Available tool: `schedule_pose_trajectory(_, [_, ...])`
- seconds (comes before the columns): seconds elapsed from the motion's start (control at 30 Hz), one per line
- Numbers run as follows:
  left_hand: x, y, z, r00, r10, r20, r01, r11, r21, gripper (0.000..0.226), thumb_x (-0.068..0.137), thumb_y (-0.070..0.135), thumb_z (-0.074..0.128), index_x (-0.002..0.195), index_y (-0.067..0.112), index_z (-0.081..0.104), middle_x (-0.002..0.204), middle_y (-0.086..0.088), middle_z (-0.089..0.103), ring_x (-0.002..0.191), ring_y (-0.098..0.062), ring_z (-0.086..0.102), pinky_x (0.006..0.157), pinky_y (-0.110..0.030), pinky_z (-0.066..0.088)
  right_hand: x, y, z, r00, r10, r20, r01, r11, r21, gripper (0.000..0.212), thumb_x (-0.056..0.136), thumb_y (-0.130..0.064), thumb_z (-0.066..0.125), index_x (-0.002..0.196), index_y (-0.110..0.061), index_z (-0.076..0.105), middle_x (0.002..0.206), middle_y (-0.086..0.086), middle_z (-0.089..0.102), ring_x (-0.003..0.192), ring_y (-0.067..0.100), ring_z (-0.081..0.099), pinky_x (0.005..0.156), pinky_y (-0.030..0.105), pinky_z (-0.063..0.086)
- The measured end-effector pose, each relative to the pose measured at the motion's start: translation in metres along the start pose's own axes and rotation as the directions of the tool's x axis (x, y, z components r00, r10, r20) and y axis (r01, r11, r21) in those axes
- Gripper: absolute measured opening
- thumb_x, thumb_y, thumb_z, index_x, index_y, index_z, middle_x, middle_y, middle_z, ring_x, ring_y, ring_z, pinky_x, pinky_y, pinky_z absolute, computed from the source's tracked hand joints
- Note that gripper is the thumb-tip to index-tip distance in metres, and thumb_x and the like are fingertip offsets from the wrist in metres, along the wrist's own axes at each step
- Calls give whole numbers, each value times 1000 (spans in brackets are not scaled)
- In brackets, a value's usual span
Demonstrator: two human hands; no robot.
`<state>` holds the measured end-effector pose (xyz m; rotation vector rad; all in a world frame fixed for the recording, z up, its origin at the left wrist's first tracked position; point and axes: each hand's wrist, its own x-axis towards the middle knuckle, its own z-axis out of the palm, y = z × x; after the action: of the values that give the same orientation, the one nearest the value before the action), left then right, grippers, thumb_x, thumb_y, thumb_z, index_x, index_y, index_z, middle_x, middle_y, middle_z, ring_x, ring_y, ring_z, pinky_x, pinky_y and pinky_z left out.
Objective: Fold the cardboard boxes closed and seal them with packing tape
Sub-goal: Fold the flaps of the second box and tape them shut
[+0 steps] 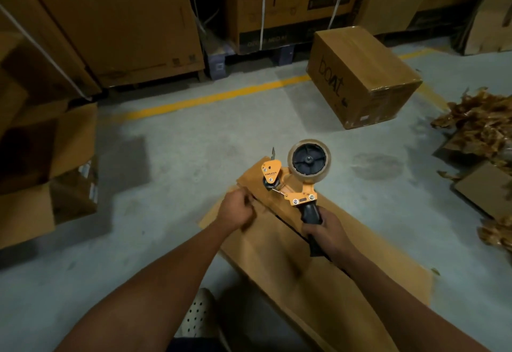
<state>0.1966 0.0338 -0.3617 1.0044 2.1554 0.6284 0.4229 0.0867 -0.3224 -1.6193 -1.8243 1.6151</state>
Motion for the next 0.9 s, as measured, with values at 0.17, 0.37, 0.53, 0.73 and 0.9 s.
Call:
schedule_pose_trajectory(0.17, [20, 1, -11, 840, -278, 465, 539, 522, -661, 39, 100, 23, 38, 96, -7, 63, 84, -25, 70, 73, -34, 72, 62, -35, 61, 27, -11, 26, 998, -51, 38, 51, 999, 4, 31, 77, -5, 72, 102, -18, 59, 94, 7, 62, 84, 22, 60, 69, 35, 51])
schedule_pose_trajectory(0.37, [37, -14, -18, 704, -121, 700, 692, 341, -637, 66, 101, 51, 39, 99, -9, 68, 88, -22, 74, 72, -30, 74, 50, -27, 58, 48, -16, 35, 991, -131, 28, 131, 991, 15, 30, 79, -1, 71, 102, -16, 59, 91, 15, 64, 72, 19, 60, 59, 27, 52])
schedule_pose_trajectory(0.53, [57, -27, -39, 740, -105, 664, 665, 263, -699, 21, 100, 11, 48, 90, -2, 61, 71, -17, 72, 59, -25, 73, 46, -24, 57, 56, -10, 36, 977, -212, 14, 213, 976, -37, 30, 80, -2, 72, 101, -20, 61, 89, 11, 66, 75, 18, 62, 62, 26, 51])
schedule_pose_trajectory(0.73, [75, -41, -66, 755, -90, 649, 638, 327, -697, 17, 101, 5, 49, 93, -2, 63, 76, -19, 73, 63, -25, 74, 54, -25, 60, 72, -4, 46, 955, -293, 39, 296, 944, -148, 41, 81, -8, 77, 113, -25, 59, 101, -10, 68, 90, -10, 61, 68, 10, 48])
schedule_pose_trajectory(0.9, [101, -47, -81, 784, -97, 613, 562, 531, -634, 16, 100, -3, 46, 97, -1, 62, 79, -16, 72, 64, -22, 73, 62, -26, 60, 83, -2, 56, 935, -352, 41, 352, 909, -223, 51, 80, -7, 77, 119, -30, 54, 100, -22, 64, 92, -12, 60, 69, 5, 47])
